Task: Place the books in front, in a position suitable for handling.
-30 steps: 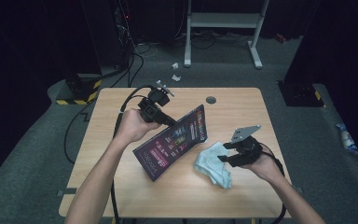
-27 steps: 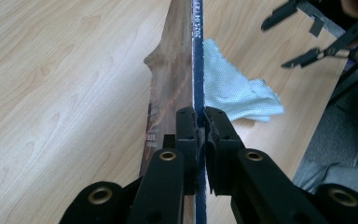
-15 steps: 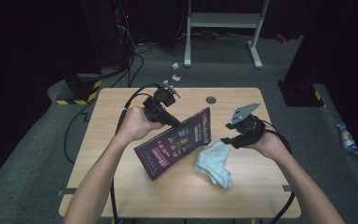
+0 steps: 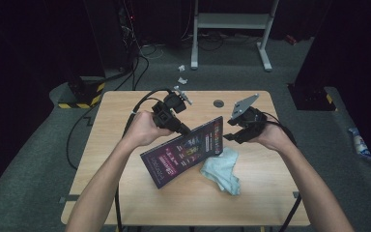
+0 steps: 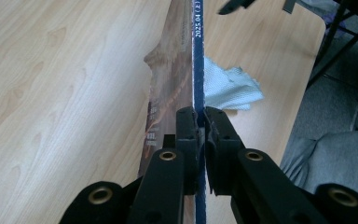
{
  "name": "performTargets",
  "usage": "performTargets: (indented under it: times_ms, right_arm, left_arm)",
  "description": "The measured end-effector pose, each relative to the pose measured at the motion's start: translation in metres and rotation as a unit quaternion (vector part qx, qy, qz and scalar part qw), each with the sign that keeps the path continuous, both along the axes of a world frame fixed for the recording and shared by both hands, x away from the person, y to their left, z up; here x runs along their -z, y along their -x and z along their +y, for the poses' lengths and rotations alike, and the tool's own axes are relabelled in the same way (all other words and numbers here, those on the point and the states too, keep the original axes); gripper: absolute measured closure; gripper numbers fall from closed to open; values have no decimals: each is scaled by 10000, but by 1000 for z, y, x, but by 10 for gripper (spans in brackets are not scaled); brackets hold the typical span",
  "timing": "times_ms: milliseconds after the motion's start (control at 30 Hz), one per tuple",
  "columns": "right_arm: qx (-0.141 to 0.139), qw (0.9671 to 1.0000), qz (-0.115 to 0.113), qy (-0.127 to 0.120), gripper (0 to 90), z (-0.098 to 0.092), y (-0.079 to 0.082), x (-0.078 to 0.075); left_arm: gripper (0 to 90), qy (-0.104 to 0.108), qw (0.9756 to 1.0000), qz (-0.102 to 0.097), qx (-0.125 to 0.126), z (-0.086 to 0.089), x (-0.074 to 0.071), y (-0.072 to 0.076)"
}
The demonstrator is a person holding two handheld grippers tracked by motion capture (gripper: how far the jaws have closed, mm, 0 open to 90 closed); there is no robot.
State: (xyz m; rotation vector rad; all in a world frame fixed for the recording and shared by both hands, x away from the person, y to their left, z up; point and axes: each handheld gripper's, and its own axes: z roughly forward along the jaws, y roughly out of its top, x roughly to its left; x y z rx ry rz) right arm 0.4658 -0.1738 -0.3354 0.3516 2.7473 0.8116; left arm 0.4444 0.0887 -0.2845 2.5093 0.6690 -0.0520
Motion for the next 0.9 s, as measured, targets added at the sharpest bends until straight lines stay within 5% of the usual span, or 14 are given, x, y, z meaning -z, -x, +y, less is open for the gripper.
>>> performTargets:
  times_ms: [167, 333, 533, 900]
  right_arm:
    - [-233, 9995, 69, -183, 410, 6, -8, 0]
    - [-519, 9983, 226, -98, 434, 13, -8, 7]
    - [-747, 9966, 330, 80, 602, 16, -5, 15]
    - [-925, 9938, 613, -15, 803, 8, 0, 18]
  left_arm:
    - [847, -14, 9999, -9, 138, -4, 2, 0]
    - [847, 1, 9998, 28, 192, -7, 5, -2]
    - [846, -123, 9993, -1, 366, -12, 9, 0]
    - [812, -151, 9988, -4, 459, -7, 17, -4]
